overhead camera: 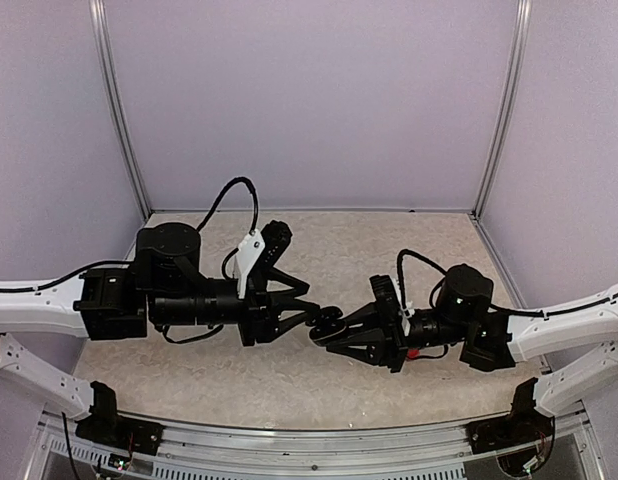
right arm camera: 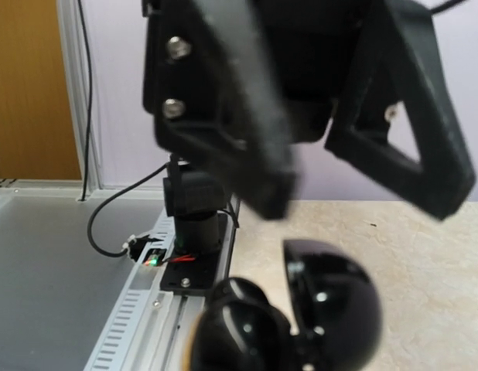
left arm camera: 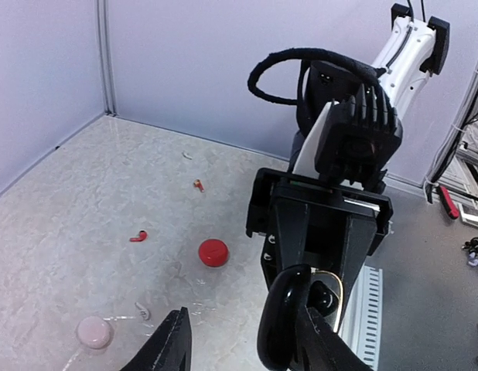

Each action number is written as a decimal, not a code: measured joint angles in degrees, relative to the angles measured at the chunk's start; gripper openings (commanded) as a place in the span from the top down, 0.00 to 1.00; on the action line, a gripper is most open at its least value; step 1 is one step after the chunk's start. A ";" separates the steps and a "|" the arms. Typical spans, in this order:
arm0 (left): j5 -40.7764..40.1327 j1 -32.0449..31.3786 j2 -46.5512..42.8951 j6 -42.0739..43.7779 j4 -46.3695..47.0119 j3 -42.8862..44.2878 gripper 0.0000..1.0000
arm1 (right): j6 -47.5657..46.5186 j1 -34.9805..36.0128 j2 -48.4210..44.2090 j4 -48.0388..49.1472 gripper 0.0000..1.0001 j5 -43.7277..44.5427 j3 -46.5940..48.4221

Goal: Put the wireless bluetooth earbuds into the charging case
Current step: Open the charging case with the earbuds inside, then close the charging case with the earbuds inside.

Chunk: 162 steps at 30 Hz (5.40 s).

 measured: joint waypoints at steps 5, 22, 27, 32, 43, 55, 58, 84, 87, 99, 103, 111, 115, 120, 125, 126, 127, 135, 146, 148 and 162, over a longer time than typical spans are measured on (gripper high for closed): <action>-7.82 -1.92 -1.07 3.28 -3.21 1.77 0.59 | 1.29 0.00 0.33 -2.43 1.00 1.81 1.68; -12.48 -5.81 -0.33 10.47 -8.33 3.91 0.71 | 3.98 0.00 2.25 -5.60 1.00 2.54 3.10; -13.14 -5.86 0.61 10.93 -8.90 4.00 0.73 | 3.98 0.00 2.27 -5.55 1.00 1.92 3.19; -13.40 -5.86 1.53 11.15 -9.16 4.22 0.73 | 3.98 0.00 2.29 -5.55 1.00 1.46 3.21; -14.25 -5.86 3.45 11.15 -10.10 4.72 0.81 | 4.00 0.00 2.43 -5.53 1.00 1.22 3.21; -14.53 -5.07 3.98 10.21 -10.88 5.73 0.92 | 4.04 0.00 2.45 -5.44 1.00 1.27 3.21; -13.18 -4.37 3.39 9.25 -10.54 5.29 0.94 | 4.07 0.00 2.47 -5.11 1.00 1.33 3.21; -11.45 23.02 -7.06 -9.05 -6.49 -2.21 1.00 | 4.20 0.00 2.60 -5.25 1.00 1.57 3.21; -11.93 35.54 -6.95 -13.14 -8.15 -2.43 1.00 | 4.15 0.00 2.60 -5.27 1.00 1.70 3.21; -33.73 66.77 -2.73 -19.93 -17.49 6.43 0.49 | 3.96 0.00 2.47 -5.62 1.00 2.67 3.21; -36.94 69.70 -2.56 -20.55 -18.53 6.69 0.45 | 3.96 0.00 2.43 -5.60 1.00 2.80 3.21; -36.59 69.70 -3.26 -19.91 -18.03 5.70 0.41 | 3.85 0.00 2.43 -5.60 1.00 2.80 3.21; -32.89 68.85 -4.24 -18.01 -16.31 4.13 0.38 | 3.80 0.00 2.43 -5.60 1.00 2.82 3.21; -21.38 61.77 -5.90 -12.94 -12.24 1.42 0.37 | 3.72 0.00 2.40 -5.60 1.00 2.84 3.19; -5.55 52.28 -7.04 -8.33 -7.08 -0.70 0.37 | 3.04 0.00 1.49 -5.57 1.00 2.54 2.86; -2.71 49.96 -7.19 -7.34 -6.19 -1.01 0.38 | 2.75 0.00 1.16 -5.57 1.00 2.43 2.80; 0.46 47.06 -7.19 -6.38 -5.49 -1.16 0.38 | 2.38 0.00 0.79 -5.55 1.00 2.29 2.73; 15.98 25.79 -3.76 -0.96 -2.16 -1.16 0.47 | -0.15 0.00 -0.33 -5.90 1.00 0.17 2.71; 16.31 13.31 3.13 2.47 -1.84 0.57 0.56 | -1.03 0.00 -0.50 -6.34 1.00 -1.53 2.71; 15.65 11.93 3.65 2.78 -1.97 0.92 0.57 | -1.03 -0.02 -0.66 -6.34 1.00 -1.53 2.71; 11.54 5.70 5.35 8.74 -2.10 3.19 0.60 | -0.57 -0.02 -1.09 -6.29 1.00 -1.14 2.71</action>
